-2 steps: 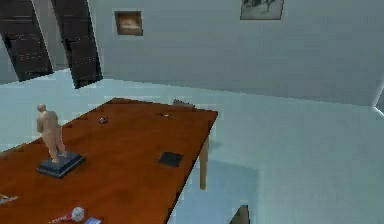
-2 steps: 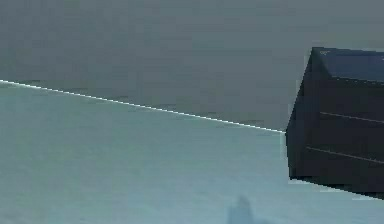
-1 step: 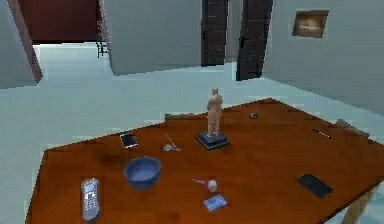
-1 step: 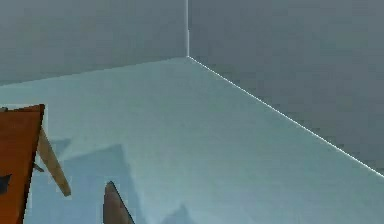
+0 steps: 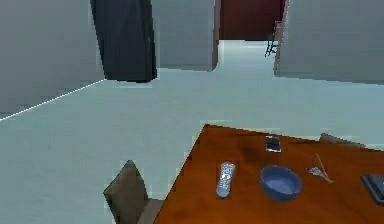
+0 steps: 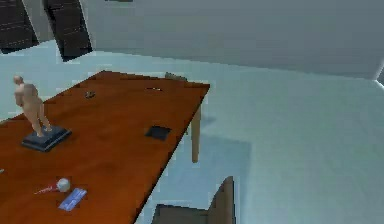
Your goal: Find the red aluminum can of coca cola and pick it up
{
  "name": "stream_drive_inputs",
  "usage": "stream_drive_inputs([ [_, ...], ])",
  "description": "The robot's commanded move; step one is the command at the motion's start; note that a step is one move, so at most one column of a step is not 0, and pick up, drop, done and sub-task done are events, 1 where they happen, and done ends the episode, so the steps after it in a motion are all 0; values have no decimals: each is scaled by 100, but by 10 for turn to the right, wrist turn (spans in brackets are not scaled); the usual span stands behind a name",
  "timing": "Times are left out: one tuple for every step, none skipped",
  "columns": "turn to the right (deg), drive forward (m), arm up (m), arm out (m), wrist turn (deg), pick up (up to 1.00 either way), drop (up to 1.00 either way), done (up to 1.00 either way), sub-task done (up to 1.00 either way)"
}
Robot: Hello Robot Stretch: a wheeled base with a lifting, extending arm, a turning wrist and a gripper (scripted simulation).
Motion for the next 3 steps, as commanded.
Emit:
stream_drive_inputs([
  [-390,0,0,0,0,0,0,0,0],
  [-30,0,0,0,0,0,0,0,0],
  [-450,0,0,0,0,0,0,0,0],
])
